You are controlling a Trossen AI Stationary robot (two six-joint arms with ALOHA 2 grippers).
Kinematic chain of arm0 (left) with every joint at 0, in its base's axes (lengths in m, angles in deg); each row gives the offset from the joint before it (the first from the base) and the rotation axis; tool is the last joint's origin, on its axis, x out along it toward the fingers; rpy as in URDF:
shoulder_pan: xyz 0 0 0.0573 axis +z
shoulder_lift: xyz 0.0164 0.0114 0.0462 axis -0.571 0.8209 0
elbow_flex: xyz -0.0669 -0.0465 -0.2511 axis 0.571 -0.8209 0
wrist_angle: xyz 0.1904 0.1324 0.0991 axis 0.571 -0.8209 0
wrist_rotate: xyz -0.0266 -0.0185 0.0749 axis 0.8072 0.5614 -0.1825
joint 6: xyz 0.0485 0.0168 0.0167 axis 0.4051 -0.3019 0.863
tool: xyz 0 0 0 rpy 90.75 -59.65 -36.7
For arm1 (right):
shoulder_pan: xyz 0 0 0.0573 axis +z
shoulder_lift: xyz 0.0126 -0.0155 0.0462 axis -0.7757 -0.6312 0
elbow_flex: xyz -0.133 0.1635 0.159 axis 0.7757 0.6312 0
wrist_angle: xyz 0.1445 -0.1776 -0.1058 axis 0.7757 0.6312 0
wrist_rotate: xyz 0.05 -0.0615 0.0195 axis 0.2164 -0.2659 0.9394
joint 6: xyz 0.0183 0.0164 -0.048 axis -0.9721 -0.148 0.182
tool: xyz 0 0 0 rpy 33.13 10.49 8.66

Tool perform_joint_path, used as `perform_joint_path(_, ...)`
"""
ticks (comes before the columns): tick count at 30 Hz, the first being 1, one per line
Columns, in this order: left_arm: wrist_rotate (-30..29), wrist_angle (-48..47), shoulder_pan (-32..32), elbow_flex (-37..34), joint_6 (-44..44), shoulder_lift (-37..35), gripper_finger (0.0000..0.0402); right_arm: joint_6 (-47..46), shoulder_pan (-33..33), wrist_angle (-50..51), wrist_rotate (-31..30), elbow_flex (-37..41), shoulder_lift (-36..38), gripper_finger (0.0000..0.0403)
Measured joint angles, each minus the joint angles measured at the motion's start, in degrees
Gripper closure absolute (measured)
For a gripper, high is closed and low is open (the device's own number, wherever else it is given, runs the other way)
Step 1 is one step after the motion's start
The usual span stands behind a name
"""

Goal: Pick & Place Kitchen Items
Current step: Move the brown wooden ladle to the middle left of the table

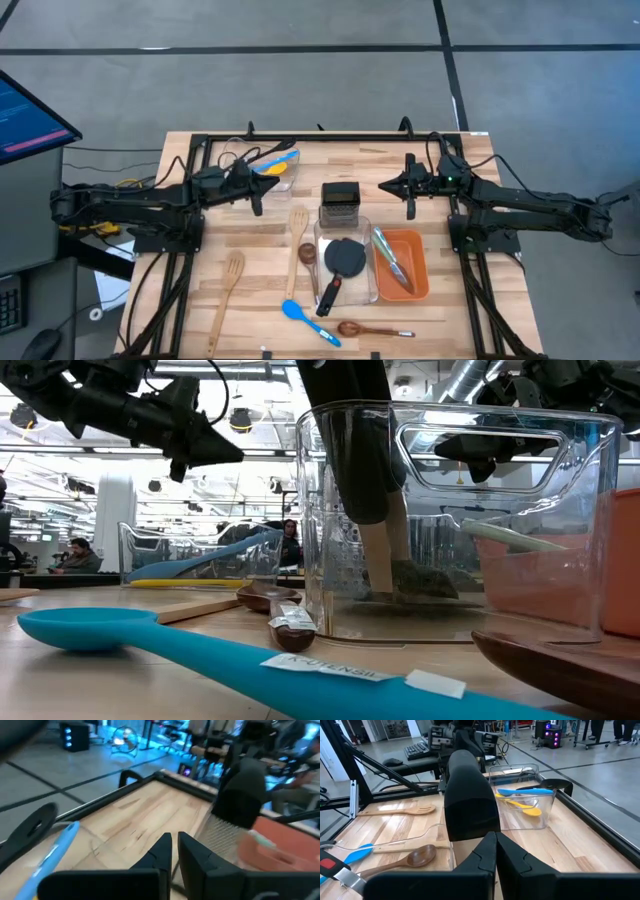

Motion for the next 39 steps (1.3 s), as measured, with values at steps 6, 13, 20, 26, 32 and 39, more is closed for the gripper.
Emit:
perform_joint_path(6,7.6,2.3,-1.2,0.0,-0.1,0.0,0.0386,0.0,0.0,0.0,0.0,0.0,0.0,0.0402)
perform_joint_path(13,7.8,2.8,-6.2,0.0,-0.1,0.0,0.0386,0.0,0.0,0.0,0.0,0.0,0.0,0.0402)
perform_joint_path(20,7.9,4.2,-15.2,0.0,-0.1,0.0,0.0386,0.0,0.0,0.0,0.0,0.0,0.0,0.0402)
perform_joint_path(26,3.6,5.7,-23.1,0.0,-0.1,0.0,0.0386,0.0,0.0,0.0,0.0,0.0,0.0,0.0402)
perform_joint_path(32,-2.0,6.1,-28.1,0.0,-0.1,0.0,0.0386,0.0,0.0,0.0,0.0,0.0,0.0,0.0402)
perform_joint_path(39,-2.3,8.1,-31.8,0.0,-0.1,1.5,0.0388,0.0,0.0,0.0,0.0,0.0,0.0,0.0402)
